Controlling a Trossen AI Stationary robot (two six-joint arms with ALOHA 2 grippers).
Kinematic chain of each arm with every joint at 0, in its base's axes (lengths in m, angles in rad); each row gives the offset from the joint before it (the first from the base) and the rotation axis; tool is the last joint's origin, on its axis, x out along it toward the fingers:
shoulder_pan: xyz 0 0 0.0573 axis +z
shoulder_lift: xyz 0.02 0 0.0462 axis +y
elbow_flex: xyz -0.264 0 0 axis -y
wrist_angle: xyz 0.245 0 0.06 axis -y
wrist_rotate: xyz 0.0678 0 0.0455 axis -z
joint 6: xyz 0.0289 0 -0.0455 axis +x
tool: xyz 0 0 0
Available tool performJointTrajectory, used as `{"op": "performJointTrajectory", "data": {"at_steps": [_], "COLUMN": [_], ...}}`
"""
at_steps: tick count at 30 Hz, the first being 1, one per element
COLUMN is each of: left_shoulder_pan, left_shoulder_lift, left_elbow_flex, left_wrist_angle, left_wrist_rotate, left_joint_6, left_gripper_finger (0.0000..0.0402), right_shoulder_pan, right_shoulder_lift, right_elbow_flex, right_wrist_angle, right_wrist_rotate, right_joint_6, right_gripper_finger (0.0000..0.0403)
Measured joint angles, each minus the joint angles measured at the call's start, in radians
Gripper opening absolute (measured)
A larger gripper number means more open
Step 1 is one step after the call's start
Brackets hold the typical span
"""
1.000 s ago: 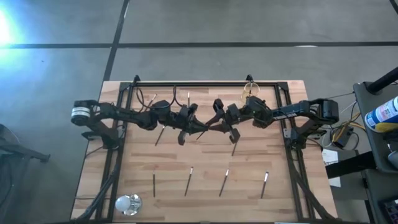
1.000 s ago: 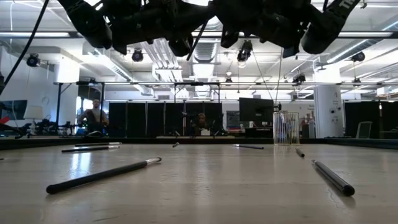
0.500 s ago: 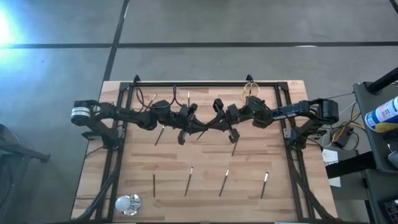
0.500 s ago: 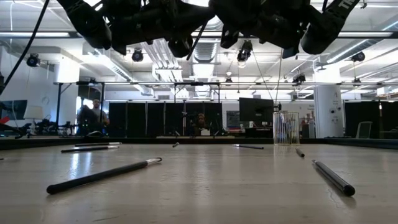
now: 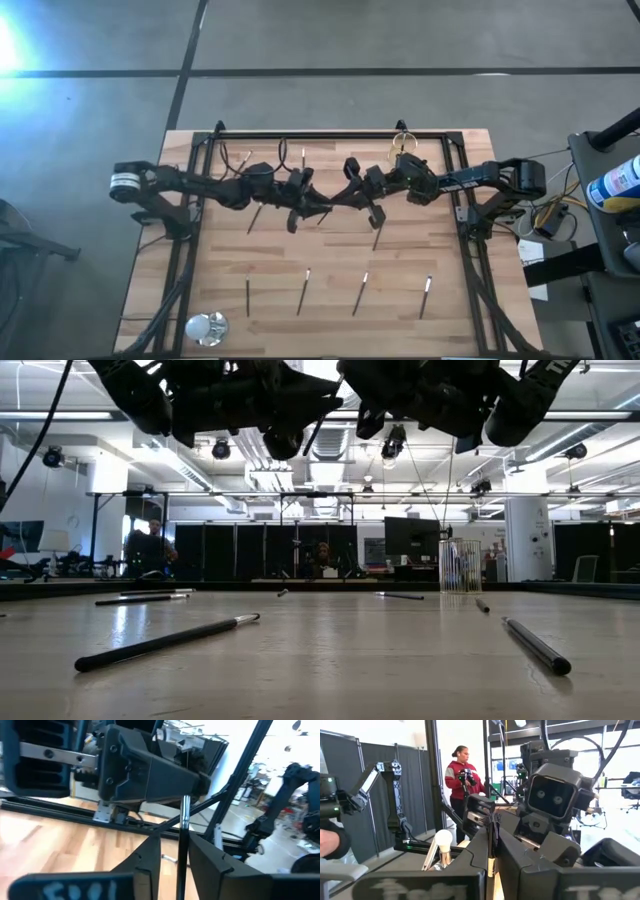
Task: Put items in baskets/containers
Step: Put the black eyebrow brush into the gold pen holder
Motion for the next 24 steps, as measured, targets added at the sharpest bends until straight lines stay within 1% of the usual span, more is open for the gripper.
{"op": "performJointTrajectory", "data": {"at_steps": [4,10,14,17,20,22,24], "left_shoulder_pan": [0.009,0.03,0.049,0.063,0.074,0.075,0.075], "left_shoulder_lift": [-0.047,-0.139,-0.204,-0.244,-0.269,-0.278,-0.278], "left_elbow_flex": [-0.046,-0.142,-0.213,-0.268,-0.317,-0.347,-0.369], "left_wrist_angle": [-0.007,-0.009,-0.005,-0.005,0.016,0.028,0.057], "left_wrist_rotate": [-0.031,-0.086,-0.112,-0.149,-0.163,-0.191,-0.213], "left_joint_6": [0.021,0.046,0.061,0.064,0.063,0.063,0.063], "left_gripper_finger": [0.0104,0.0105,0.0105,0.0105,0.0105,0.0105,0.0105], "right_shoulder_pan": [-0.004,-0.023,-0.059,-0.099,-0.15,-0.185,-0.223], "right_shoulder_lift": [0.0,-0.002,-0.015,-0.062,-0.141,-0.215,-0.306], "right_elbow_flex": [-0.003,-0.005,-0.007,-0.007,-0.007,-0.006,-0.006], "right_wrist_angle": [-0.021,-0.053,-0.131,-0.243,-0.409,-0.54,-0.687], "right_wrist_rotate": [-0.001,0.031,0.062,0.129,0.216,0.288,0.394], "right_joint_6": [0.0,0.0,-0.003,-0.023,-0.066,-0.098,-0.128], "right_gripper_finger": [0.0015,0.0014,0.0014,0.0014,0.0014,0.0014,0.0014]}}
